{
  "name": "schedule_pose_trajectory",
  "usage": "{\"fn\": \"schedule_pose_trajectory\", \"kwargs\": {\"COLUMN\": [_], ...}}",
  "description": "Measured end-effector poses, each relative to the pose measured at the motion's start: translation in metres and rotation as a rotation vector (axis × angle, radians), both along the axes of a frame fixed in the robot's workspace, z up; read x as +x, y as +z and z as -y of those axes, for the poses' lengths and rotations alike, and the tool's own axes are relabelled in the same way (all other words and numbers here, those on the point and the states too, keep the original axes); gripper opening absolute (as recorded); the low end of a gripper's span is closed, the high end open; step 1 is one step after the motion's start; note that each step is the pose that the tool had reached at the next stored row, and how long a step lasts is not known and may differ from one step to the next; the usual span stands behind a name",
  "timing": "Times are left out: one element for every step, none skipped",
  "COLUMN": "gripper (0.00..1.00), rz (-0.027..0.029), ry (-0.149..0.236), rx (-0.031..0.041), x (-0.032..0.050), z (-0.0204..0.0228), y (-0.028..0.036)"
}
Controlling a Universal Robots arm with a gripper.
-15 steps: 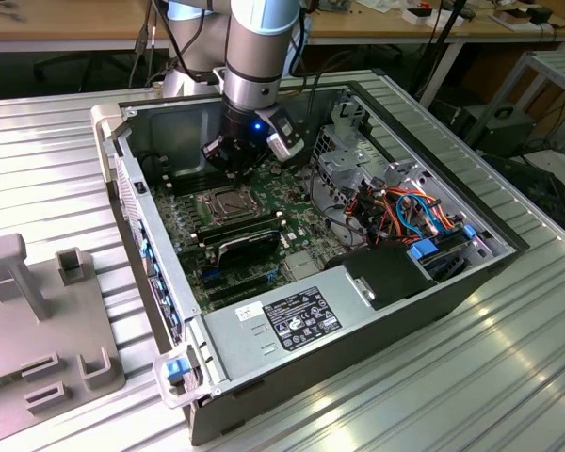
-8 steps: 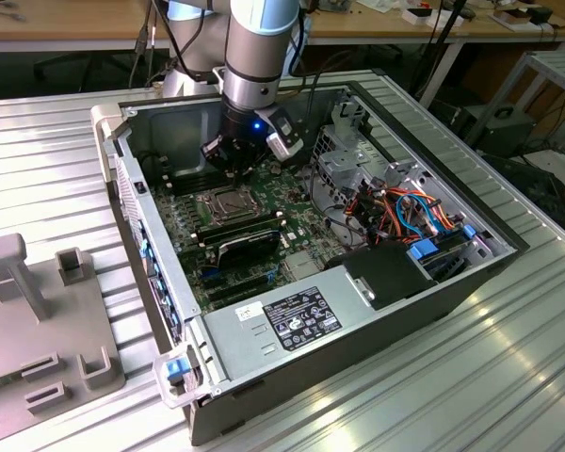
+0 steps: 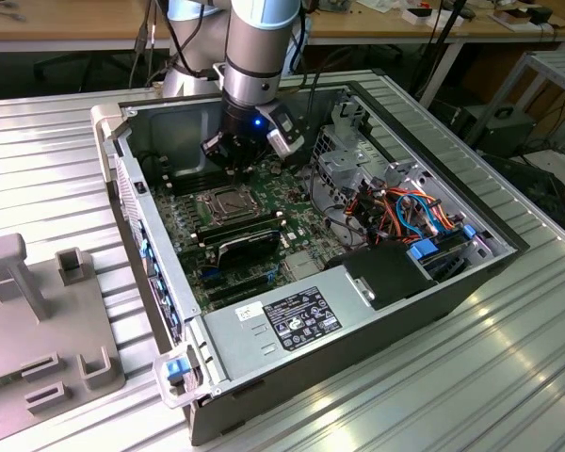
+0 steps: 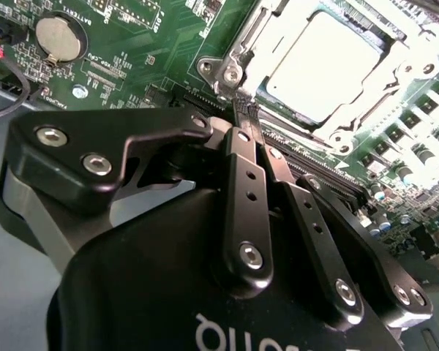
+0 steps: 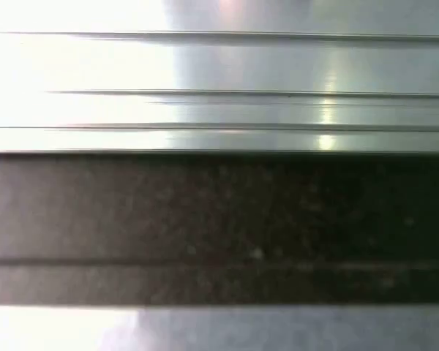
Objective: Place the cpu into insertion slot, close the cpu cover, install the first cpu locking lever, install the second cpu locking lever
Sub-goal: 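Install the first cpu locking lever, then install the second cpu locking lever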
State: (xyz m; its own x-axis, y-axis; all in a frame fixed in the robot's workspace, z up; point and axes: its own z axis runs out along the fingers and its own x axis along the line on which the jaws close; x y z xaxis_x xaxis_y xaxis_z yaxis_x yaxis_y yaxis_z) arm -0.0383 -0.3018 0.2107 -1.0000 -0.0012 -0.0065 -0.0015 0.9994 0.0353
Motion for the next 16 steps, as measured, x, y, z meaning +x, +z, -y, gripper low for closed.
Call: {"fn": "schedule_pose_trajectory", "kwargs": {"gripper": [0.11,0.11,0.11,0.11,0.11,0.11,0.11,0.11,0.11,0.11,0.11,0.11,0.11,0.11,0.11,0.11], "rz": [0.0,0.0,0.0,0.0,0.0001,0.0,0.0,0.0,0.0,0.0002,0.0001,0.0001,0.0,0.0,0.0,0.0], "ry": [0.0,0.0,0.0,0.0,0.0,0.0,0.0,0.0,0.0,0.0,0.0,0.0,0.0,0.0,0.0,0.0], "rx": [-0.0004,-0.0004,-0.0004,-0.0004,-0.0003,-0.0004,-0.0004,-0.0004,-0.0004,0.0008,0.0008,0.001,0.0018,0.0027,0.0028,0.003], "x": [0.0,-0.0001,-0.0001,0.0,0.0,0.0,-0.0001,-0.0001,-0.0003,-0.0005,-0.0005,-0.0005,-0.0005,-0.0005,-0.0005,-0.0005], "z": [0.0001,0.0001,0.0003,0.0009,0.0018,0.0029,0.0043,0.0057,0.0071,0.0077,0.0077,0.0077,0.0077,0.0077,0.0077,0.0077], "y": [0.0014,0.0025,0.0036,0.0062,0.0069,0.0074,0.0076,0.0077,0.0078,0.0077,0.0077,0.0077,0.0077,0.0077,0.0077,0.0077]}}
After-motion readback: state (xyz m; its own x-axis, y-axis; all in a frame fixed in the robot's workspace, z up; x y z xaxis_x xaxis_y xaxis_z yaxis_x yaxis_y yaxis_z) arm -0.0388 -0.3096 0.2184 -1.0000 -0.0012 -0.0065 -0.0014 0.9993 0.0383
